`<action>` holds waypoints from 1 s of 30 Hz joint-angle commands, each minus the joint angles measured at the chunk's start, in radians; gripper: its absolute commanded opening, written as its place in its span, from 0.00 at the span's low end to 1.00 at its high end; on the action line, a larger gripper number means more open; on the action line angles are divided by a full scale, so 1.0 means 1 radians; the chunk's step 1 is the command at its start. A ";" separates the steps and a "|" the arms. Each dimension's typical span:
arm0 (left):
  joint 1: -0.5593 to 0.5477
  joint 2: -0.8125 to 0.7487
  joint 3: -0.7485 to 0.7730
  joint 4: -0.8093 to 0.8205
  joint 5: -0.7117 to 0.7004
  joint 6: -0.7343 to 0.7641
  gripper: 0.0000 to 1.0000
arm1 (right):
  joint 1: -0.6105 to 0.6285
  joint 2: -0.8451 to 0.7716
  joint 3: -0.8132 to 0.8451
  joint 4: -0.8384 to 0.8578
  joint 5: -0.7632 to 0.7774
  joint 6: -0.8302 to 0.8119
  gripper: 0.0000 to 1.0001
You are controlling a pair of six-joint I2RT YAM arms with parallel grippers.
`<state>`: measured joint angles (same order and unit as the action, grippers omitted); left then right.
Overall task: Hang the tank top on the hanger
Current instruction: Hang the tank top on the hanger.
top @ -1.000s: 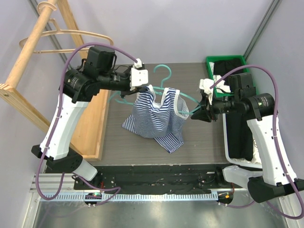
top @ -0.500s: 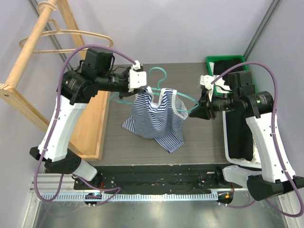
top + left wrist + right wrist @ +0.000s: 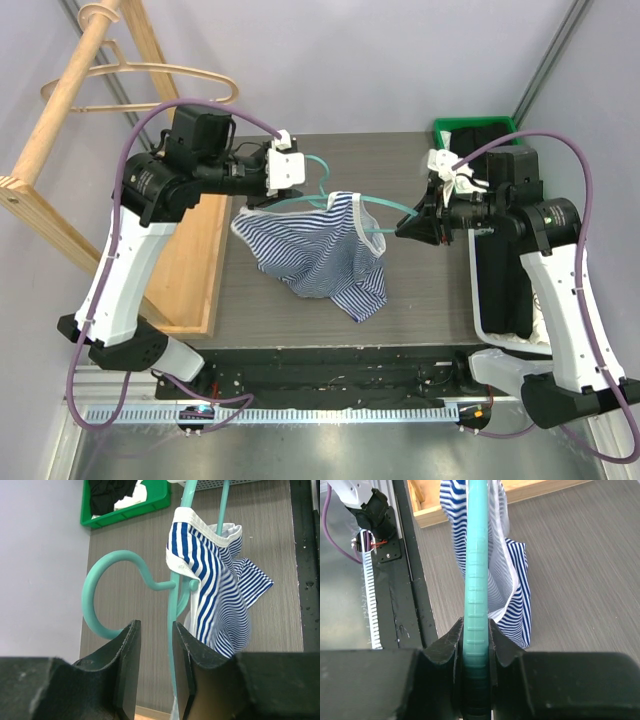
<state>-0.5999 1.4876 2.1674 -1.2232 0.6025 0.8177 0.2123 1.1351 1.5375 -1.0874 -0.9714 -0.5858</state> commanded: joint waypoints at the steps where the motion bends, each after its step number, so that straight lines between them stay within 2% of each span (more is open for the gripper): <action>1: 0.002 -0.013 -0.008 0.033 0.006 -0.009 0.35 | -0.001 -0.047 -0.014 0.121 -0.038 0.066 0.01; 13: 0.002 -0.004 0.005 0.036 0.008 -0.009 0.35 | -0.030 -0.080 -0.080 0.227 -0.061 0.136 0.01; 20: 0.002 -0.016 -0.027 0.013 -0.009 0.014 0.41 | -0.062 -0.083 -0.094 0.256 -0.090 0.161 0.01; 24: 0.002 -0.038 -0.102 0.010 -0.038 0.031 0.42 | -0.076 -0.089 -0.106 0.274 -0.095 0.173 0.01; 30: 0.002 -0.087 -0.240 0.034 -0.075 0.026 0.50 | -0.099 -0.094 -0.139 0.308 -0.098 0.193 0.01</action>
<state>-0.5999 1.4536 1.9827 -1.2213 0.5575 0.8413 0.1322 1.0649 1.4055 -0.8650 -1.0283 -0.4183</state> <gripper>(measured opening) 0.486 0.225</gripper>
